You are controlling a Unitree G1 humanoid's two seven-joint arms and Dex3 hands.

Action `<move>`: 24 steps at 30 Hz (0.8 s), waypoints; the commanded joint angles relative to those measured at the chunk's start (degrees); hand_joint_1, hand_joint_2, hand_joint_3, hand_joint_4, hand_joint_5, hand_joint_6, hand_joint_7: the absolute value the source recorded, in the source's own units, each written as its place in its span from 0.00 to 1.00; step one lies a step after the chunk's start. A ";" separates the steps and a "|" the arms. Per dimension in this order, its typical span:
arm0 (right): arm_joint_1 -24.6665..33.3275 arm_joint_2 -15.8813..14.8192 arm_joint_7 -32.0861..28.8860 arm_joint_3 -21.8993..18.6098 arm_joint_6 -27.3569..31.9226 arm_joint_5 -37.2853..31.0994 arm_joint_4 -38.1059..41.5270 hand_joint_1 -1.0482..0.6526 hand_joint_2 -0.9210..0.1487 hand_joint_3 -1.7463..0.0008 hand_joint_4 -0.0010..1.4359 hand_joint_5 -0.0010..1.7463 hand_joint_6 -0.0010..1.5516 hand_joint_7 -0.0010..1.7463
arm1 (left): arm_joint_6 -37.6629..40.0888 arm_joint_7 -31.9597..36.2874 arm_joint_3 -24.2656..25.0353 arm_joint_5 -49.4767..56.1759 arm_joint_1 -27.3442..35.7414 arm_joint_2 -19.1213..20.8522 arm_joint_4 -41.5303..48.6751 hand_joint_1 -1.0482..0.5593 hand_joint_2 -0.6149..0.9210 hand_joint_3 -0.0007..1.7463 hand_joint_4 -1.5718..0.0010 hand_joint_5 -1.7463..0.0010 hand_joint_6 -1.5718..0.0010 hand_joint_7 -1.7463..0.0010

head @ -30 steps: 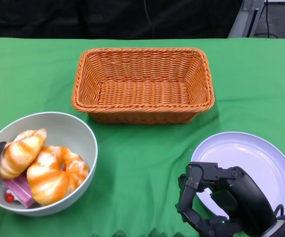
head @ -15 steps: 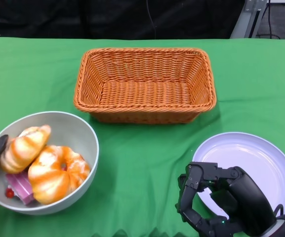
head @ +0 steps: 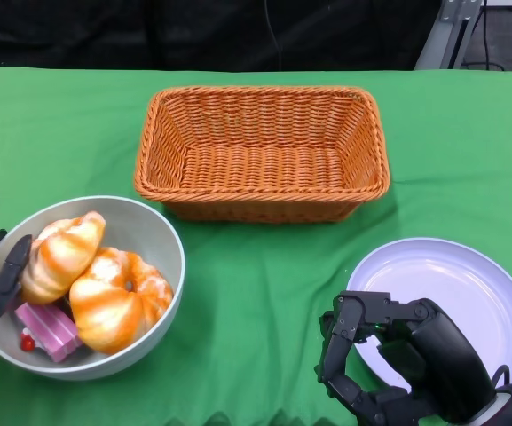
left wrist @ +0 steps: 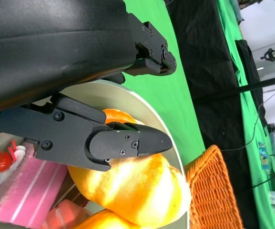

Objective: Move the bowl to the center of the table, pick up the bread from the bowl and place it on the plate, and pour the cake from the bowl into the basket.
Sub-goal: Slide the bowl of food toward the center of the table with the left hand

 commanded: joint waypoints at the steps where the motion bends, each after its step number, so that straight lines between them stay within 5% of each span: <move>1: -0.26 0.10 -1.07 -0.77 -1.36 -0.93 0.48 0.49 0.45 0.39 0.63 0.93 0.54 0.81 | 2.13 0.80 -2.34 2.00 2.84 -1.96 -1.91 0.30 1.00 0.22 0.82 0.99 0.82 0.99; 16: -0.51 -0.12 -1.05 -0.54 -1.29 -0.83 0.51 0.49 0.49 0.35 0.63 0.93 0.53 0.81 | 6.57 -0.82 -4.92 0.28 8.43 -5.83 -13.10 0.30 1.00 0.21 0.78 0.98 0.78 0.99; 24: -0.38 -0.38 -0.83 -0.41 -0.75 -0.57 0.14 0.50 0.51 0.33 0.63 0.93 0.54 0.80 | 15.02 0.10 -6.44 -1.16 12.67 -9.44 -26.21 0.31 1.00 0.23 0.84 1.00 0.82 1.00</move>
